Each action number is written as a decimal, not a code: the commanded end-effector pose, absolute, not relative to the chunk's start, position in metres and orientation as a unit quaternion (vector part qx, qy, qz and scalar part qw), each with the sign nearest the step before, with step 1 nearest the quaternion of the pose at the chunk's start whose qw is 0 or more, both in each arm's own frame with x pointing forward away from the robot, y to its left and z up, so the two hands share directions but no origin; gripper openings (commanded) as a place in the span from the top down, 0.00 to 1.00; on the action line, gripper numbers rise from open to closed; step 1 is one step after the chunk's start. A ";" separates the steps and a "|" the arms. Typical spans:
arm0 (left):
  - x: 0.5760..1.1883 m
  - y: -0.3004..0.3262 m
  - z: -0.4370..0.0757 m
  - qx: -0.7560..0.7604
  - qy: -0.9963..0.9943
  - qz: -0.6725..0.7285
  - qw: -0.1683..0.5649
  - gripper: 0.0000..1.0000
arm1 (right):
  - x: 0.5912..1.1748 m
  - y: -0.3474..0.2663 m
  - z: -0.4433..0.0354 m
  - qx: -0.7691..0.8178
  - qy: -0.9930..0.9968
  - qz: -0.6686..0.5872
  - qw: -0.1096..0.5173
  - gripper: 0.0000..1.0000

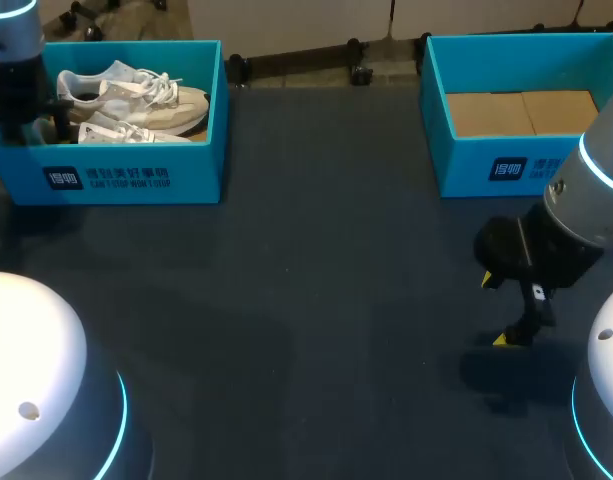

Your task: Take the shoe out of the shoebox, open the shoe tongue, remove and reinsert the insole, then place the shoe into the shoebox

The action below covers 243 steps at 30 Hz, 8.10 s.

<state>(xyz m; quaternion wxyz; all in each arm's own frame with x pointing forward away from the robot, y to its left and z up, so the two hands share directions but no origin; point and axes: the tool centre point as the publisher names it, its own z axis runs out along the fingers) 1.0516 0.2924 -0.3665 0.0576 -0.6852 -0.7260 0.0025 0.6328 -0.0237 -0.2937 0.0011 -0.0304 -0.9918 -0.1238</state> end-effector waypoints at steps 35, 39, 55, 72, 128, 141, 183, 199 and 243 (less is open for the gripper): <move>1.044 0.299 -0.378 -0.698 -0.713 -0.005 0.066 1.00 | 0.632 -0.024 -0.294 -0.031 -0.992 -0.124 0.000 0.00; 1.047 0.302 -0.373 -0.691 -0.719 -0.008 0.068 1.00 | 0.632 -0.024 -0.294 -0.031 -0.992 -0.124 0.000 0.00; 1.063 0.310 -0.318 -0.650 -0.756 -0.001 0.076 1.00 | 0.632 -0.024 -0.294 -0.031 -0.992 -0.124 0.000 0.00; 1.078 0.316 -0.271 -0.601 -0.795 -0.004 0.082 1.00 | 0.632 -0.024 -0.294 -0.031 -0.992 -0.124 0.000 0.00; 0.886 0.251 -0.135 -0.566 -0.820 -0.014 0.084 1.00 | 0.632 -0.024 -0.294 -0.031 -0.992 -0.124 0.000 0.00; 0.835 0.189 -0.170 -0.587 -0.803 -0.017 0.101 1.00 | 0.632 -0.024 -0.294 -0.031 -0.992 -0.124 0.000 0.00; 0.734 0.078 -0.219 -0.645 -0.757 -0.050 0.088 1.00 | 0.632 -0.024 -0.294 -0.031 -0.992 -0.124 0.000 0.00; 0.703 -0.022 -0.288 -0.644 -0.755 -0.064 0.103 1.00 | 0.632 -0.024 -0.294 -0.031 -0.992 -0.124 0.000 0.00; 0.678 -0.069 -0.370 -0.715 -0.694 -0.058 0.066 1.00 | 0.632 -0.024 -0.294 -0.031 -0.992 -0.124 0.000 0.00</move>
